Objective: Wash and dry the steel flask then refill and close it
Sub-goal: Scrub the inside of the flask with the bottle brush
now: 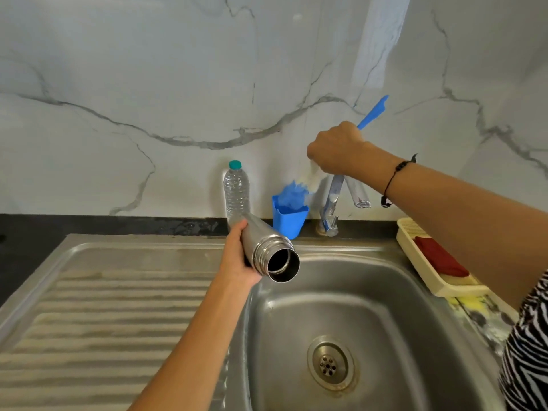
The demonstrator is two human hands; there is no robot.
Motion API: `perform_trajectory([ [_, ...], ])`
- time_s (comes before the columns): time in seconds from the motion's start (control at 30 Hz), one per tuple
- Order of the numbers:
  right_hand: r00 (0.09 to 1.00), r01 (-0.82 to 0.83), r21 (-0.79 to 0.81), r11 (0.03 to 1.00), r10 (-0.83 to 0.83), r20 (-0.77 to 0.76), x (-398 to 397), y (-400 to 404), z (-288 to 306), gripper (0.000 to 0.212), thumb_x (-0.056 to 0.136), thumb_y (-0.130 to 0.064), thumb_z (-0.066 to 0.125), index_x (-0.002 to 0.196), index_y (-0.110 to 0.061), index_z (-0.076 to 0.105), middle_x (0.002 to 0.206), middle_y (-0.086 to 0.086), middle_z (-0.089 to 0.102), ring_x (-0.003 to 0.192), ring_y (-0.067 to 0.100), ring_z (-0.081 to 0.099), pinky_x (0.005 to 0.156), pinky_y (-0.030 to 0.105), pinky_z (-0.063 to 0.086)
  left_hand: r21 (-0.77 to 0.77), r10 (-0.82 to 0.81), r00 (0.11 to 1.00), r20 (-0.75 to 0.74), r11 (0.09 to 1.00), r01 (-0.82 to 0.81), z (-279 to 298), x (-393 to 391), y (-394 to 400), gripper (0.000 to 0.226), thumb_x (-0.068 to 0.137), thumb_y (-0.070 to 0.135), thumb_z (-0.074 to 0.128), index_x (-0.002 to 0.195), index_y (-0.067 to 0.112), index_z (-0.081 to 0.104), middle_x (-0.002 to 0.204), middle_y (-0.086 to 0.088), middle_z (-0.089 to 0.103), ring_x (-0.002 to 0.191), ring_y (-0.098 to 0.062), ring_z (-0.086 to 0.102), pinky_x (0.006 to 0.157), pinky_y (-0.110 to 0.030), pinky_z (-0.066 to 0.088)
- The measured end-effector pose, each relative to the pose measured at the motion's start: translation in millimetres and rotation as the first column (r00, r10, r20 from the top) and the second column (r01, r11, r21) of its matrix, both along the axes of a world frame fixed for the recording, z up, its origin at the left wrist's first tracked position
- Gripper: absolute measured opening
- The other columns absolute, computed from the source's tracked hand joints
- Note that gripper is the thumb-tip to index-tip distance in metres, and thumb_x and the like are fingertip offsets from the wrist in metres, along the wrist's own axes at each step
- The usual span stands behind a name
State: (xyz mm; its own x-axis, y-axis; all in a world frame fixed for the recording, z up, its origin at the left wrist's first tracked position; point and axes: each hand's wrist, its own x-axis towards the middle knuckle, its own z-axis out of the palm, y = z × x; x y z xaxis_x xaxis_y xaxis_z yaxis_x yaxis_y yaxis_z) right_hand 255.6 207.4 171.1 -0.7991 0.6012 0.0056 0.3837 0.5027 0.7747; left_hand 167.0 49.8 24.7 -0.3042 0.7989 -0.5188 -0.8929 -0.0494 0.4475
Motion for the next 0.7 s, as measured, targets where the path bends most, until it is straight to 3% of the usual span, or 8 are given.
perform_trajectory([
  [0.07,1.000,0.009,-0.001,1.000,-0.009,-0.014,2.7,-7.0,-0.1,0.028,0.089,0.003,0.041,0.064,-0.011,0.037,0.062,0.004,0.040,0.049,0.017,0.036,0.044,0.026,0.022,0.013,-0.002,1.000,0.009,1.000,0.001,-1.8,0.2,-0.5,0.040,0.087,0.037,0.062,0.110,0.005,0.055,0.067,-0.017,0.068,0.055,-0.030,0.068,0.056,-0.040,0.053],
  [0.23,0.992,0.061,-0.030,0.998,-0.064,-0.110,10.3,-30.8,1.0,0.028,0.090,0.001,0.042,0.065,-0.010,0.039,0.061,0.002,0.038,0.053,0.017,0.040,0.049,0.028,0.027,0.005,0.012,0.999,0.045,1.000,-0.012,-8.6,-4.4,-6.4,0.056,0.084,0.037,0.067,0.129,0.008,0.051,0.093,-0.018,0.064,0.075,-0.033,0.066,0.059,-0.044,0.053],
  [0.33,0.941,0.138,-0.097,0.986,-0.161,-0.297,27.4,-55.9,-1.8,0.013,0.090,-0.001,0.047,0.088,-0.010,0.056,0.063,0.003,0.040,0.063,0.020,0.047,0.059,0.030,0.035,-0.005,0.058,0.997,0.057,0.998,-0.058,-11.9,-9.8,-12.6,0.056,0.082,0.039,0.068,0.126,0.008,0.051,0.100,-0.017,0.064,0.083,-0.033,0.065,0.066,-0.047,0.053],
  [0.37,0.911,0.155,-0.140,0.978,-0.196,-0.363,35.9,-66.6,-5.9,0.016,0.089,-0.001,0.048,0.096,-0.011,0.059,0.066,0.004,0.044,0.065,0.022,0.049,0.059,0.031,0.036,-0.017,0.088,0.994,0.063,0.996,-0.087,-13.6,-12.4,-15.1,0.055,0.082,0.040,0.068,0.123,0.008,0.052,0.101,-0.017,0.064,0.086,-0.032,0.065,0.070,-0.049,0.053],
  [0.43,0.827,0.146,-0.261,0.954,-0.263,-0.497,55.0,-91.5,-19.7,0.027,0.088,-0.002,0.048,0.108,-0.017,0.058,0.083,0.006,0.053,0.070,0.026,0.054,0.058,0.032,0.036,-0.052,0.175,0.983,0.063,0.984,-0.171,-20.7,-20.1,-18.1,0.056,0.079,0.040,0.071,0.122,0.010,0.051,0.104,-0.016,0.065,0.092,-0.033,0.065,0.080,-0.052,0.053],
  [0.53,0.660,0.066,-0.480,0.875,-0.399,-0.636,79.0,-129.5,-57.2,0.031,0.093,-0.016,0.042,0.119,-0.030,0.054,0.113,0.007,0.057,0.087,0.033,0.060,0.064,0.034,0.039,-0.093,0.341,0.940,0.023,0.937,-0.338,-27.8,-34.1,-29.7,0.084,0.058,0.040,0.082,0.131,0.019,0.045,0.114,-0.015,0.065,0.095,-0.038,0.066,0.082,-0.063,0.051],
  [0.6,0.536,-0.016,-0.629,0.777,-0.524,-0.662,90.2,-146.0,-94.2,0.033,0.096,-0.023,0.039,0.125,-0.035,0.051,0.113,0.007,0.062,0.099,0.032,0.058,0.075,0.037,0.044,-0.110,0.437,0.899,-0.005,0.894,-0.435,-31.5,-42.7,-43.0,0.097,0.045,0.041,0.085,0.131,0.023,0.044,0.116,-0.013,0.065,0.095,-0.036,0.067,0.079,-0.062,0.052],
  [0.7,0.310,-0.257,-0.755,0.603,-0.689,-0.656,96.7,-164.8,-153.5,0.034,0.096,-0.020,0.042,0.125,-0.031,0.056,0.103,0.002,0.064,0.096,0.025,0.059,0.074,0.032,0.042,-0.149,0.605,0.787,-0.119,0.773,-0.616,-25.5,-52.4,-68.3,0.078,0.068,0.036,0.079,0.135,0.025,0.039,0.116,-0.007,0.063,0.091,-0.025,0.067,0.070,-0.044,0.058],
])
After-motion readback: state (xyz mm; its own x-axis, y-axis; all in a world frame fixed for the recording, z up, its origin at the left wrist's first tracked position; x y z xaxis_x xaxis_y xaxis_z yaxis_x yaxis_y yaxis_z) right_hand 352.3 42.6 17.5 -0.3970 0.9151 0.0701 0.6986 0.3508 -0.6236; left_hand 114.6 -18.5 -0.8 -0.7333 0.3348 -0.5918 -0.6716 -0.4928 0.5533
